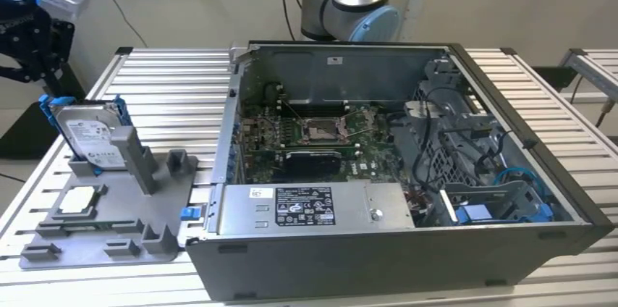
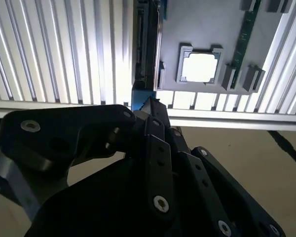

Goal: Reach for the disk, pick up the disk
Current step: 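Pick up the disk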

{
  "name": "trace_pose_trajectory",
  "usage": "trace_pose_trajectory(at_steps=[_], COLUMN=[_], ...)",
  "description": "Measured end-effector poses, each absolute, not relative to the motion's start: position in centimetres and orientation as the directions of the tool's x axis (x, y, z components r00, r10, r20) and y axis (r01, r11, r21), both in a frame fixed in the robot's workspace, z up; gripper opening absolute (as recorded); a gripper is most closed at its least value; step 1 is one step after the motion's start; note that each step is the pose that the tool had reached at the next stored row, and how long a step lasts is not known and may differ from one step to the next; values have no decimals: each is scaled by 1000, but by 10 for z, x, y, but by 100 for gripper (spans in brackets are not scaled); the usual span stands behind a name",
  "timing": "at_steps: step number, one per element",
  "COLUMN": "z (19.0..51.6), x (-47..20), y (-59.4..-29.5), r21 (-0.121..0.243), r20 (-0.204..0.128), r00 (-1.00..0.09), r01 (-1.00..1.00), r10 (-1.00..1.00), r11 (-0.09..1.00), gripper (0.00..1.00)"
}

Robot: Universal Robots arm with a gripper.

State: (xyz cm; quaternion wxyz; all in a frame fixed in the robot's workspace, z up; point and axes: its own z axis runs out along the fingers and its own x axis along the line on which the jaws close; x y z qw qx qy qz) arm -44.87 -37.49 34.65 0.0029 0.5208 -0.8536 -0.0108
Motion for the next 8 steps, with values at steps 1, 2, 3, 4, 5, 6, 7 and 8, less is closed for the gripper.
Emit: trace_pose_trajectory(at_steps=[1,2,3,4,5,6,7,8], z=[346,346,345,345,345,345,344,344], x=[-449,-449,-449,-449,-449,-449,-449,-449], y=[-375,-375,-375,-375,-375,-375,-375,-375], r21=[21,21,21,20,20,20,20,19], r20=[-6,-6,-7,-7,-7,-7,-7,-7], r00=[-441,-425,-408,-392,-375,-359,-342,-325], r01=[-897,-905,-913,-920,-927,-933,-940,-946], r10=[-897,-905,-913,-920,-927,-933,-940,-946], r11=[441,425,408,392,375,358,341,325], gripper=[0,0,0,0,0,0,0,0])
